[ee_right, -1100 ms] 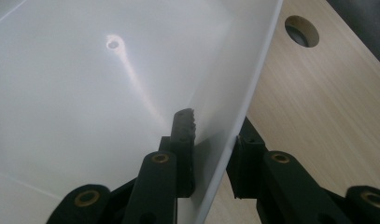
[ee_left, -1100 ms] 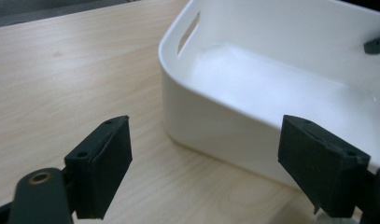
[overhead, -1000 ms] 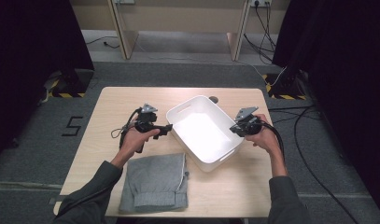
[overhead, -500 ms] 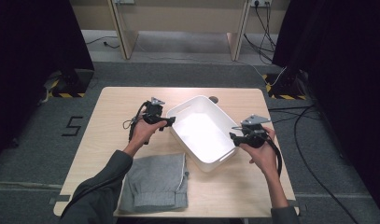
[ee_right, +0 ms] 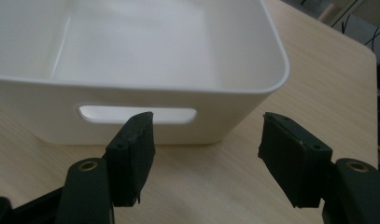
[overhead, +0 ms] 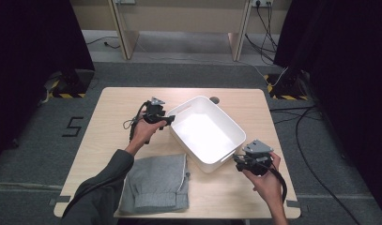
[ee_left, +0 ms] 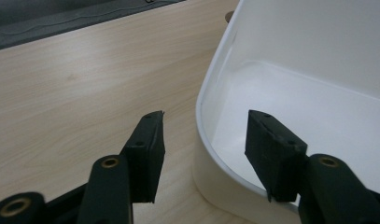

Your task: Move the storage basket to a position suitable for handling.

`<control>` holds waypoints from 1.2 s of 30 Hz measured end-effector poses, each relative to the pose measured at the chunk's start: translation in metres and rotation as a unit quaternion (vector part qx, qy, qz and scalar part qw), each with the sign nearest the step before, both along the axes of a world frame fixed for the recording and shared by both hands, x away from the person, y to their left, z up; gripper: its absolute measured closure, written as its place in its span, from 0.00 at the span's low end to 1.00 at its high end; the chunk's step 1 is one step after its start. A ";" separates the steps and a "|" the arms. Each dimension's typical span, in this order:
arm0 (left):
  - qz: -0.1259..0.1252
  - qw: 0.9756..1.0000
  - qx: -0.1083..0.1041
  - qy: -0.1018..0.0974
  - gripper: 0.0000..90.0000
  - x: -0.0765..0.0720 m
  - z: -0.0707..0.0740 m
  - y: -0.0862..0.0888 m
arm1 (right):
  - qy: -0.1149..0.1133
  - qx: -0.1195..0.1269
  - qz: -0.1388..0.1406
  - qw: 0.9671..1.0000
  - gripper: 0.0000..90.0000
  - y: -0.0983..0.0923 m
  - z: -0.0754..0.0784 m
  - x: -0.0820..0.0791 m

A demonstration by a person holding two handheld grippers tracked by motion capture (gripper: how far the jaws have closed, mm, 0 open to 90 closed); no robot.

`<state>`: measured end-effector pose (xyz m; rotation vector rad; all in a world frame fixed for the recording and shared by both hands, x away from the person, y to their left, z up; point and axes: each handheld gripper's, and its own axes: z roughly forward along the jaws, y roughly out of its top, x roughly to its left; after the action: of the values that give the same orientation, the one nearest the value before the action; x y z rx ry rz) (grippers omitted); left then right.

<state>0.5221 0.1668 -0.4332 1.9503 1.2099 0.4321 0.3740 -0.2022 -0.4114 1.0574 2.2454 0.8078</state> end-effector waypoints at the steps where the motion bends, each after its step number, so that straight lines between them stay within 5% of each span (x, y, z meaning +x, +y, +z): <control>1: -0.002 1.000 0.000 0.001 0.55 -0.001 0.000 0.001 | 0.007 0.009 0.001 1.000 0.40 -0.001 -0.005 0.002; 3: -0.013 1.000 0.011 -0.001 0.56 -0.008 0.002 0.004 | 0.022 0.043 -0.011 0.999 0.40 -0.001 -0.018 0.009; 10: -0.025 1.000 0.006 0.004 0.55 -0.024 0.000 0.016 | 0.012 0.064 -0.028 0.997 0.44 0.002 -0.028 0.025; 14: -0.025 1.000 0.005 0.000 0.54 -0.035 -0.001 0.020 | -0.024 0.004 -0.024 0.999 0.48 0.004 -0.026 0.043; 21: -0.033 0.999 0.004 0.011 0.49 -0.050 -0.003 0.020 | -0.031 -0.033 -0.009 0.999 0.51 0.006 -0.025 0.076; 31: -0.057 0.998 0.016 0.019 0.42 -0.075 0.000 0.016 | -0.014 -0.051 -0.004 0.999 0.51 0.004 -0.021 0.111; 36: -0.062 0.998 -0.006 0.027 0.37 -0.077 0.003 0.017 | -0.012 -0.043 -0.016 0.999 0.50 0.000 -0.019 0.118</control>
<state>0.4449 0.1841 -0.4306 2.0250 1.1151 0.3078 0.4918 -0.2020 -0.4303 1.0341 2.2170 0.7007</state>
